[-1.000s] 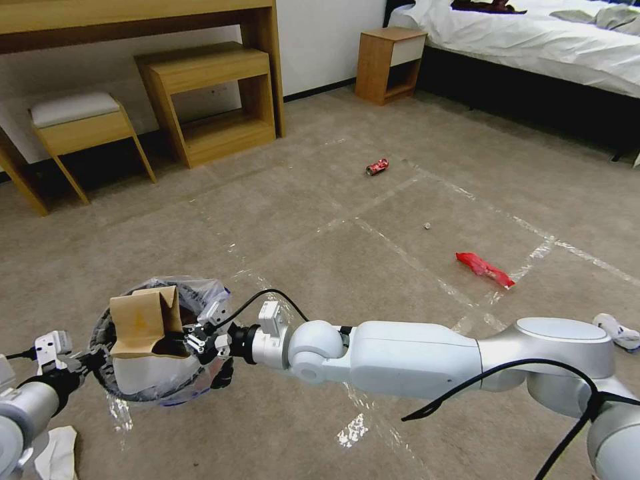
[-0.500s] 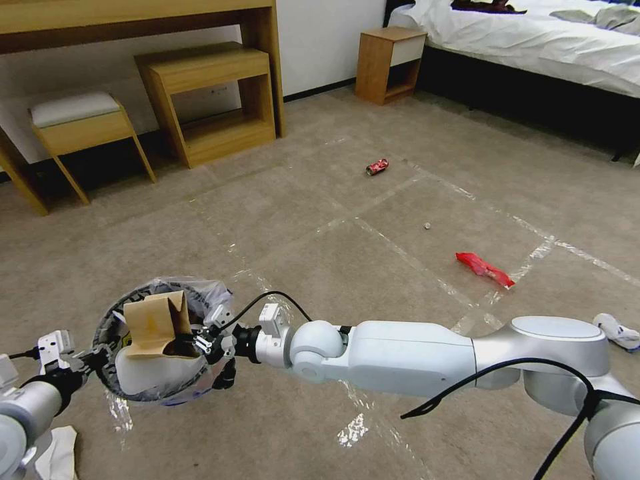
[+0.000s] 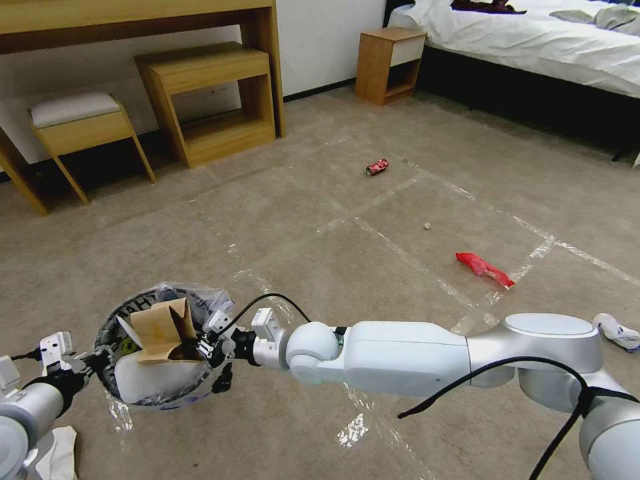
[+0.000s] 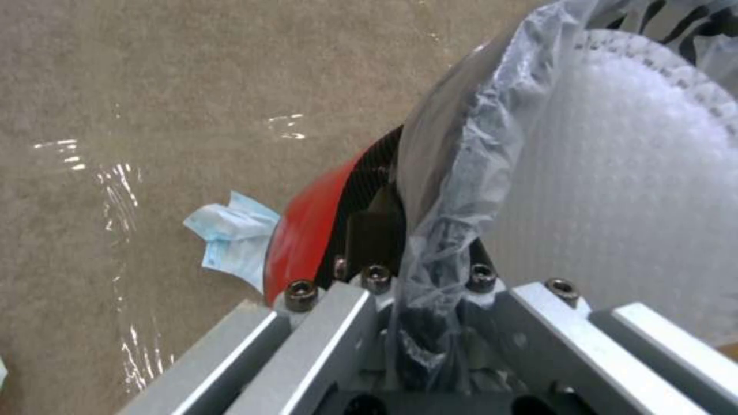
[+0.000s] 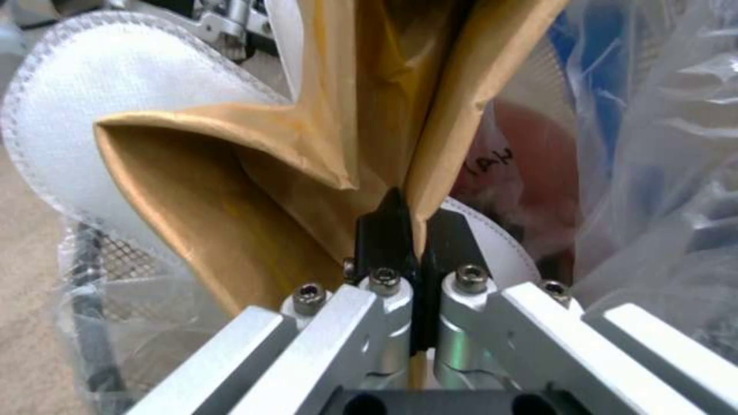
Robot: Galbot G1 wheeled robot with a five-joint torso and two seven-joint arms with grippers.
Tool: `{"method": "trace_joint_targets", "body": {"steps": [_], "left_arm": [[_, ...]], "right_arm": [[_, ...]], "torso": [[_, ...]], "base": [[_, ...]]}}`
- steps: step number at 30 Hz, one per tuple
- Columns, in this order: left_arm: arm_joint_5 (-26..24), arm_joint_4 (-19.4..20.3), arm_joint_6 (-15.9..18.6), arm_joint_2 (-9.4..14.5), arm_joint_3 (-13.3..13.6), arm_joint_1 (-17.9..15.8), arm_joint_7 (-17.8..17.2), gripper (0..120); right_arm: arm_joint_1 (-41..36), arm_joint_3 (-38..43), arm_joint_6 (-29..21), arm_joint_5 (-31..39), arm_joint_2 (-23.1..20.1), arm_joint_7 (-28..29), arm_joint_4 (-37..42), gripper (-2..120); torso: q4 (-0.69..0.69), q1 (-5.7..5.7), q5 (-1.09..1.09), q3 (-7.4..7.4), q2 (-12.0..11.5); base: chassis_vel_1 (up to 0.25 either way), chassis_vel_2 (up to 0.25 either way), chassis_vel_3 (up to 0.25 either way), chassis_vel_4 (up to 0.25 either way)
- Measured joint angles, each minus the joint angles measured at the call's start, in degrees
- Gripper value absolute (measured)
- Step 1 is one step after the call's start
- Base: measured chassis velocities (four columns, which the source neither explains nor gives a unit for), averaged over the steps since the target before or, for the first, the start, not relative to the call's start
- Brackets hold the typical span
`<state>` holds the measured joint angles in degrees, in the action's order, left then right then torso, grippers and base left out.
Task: Pick up the trash bin and place the garbage on the floor into it.
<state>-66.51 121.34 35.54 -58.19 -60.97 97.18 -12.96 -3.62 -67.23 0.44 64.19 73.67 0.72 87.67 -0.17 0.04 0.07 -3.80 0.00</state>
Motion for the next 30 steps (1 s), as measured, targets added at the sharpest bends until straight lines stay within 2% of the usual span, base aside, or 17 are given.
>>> {"method": "trace_joint_targets", "body": {"steps": [16, 30], "left_arm": [[1.14, -0.42, -0.47, -1.12, -0.16, -0.17, 1.1, 1], [1.93, -1.47, -0.76, -1.17, -0.1, -0.46, 1.42, 1]], "right_arm": [[4.01, -4.16, -3.16, 0.79, 3.01, 2.39, -0.47, 0], [7.21, -5.1, -5.08, 2.36, 3.27, 3.52, 1.76, 0]], "torso": [[0.0, 0.0, 0.0, 0.0, 0.0], [0.0, 0.0, 0.0, 0.0, 0.0]], "base": [[0.0, 0.0, 0.0, 0.0], [0.0, 0.0, 0.0, 0.0]]}}
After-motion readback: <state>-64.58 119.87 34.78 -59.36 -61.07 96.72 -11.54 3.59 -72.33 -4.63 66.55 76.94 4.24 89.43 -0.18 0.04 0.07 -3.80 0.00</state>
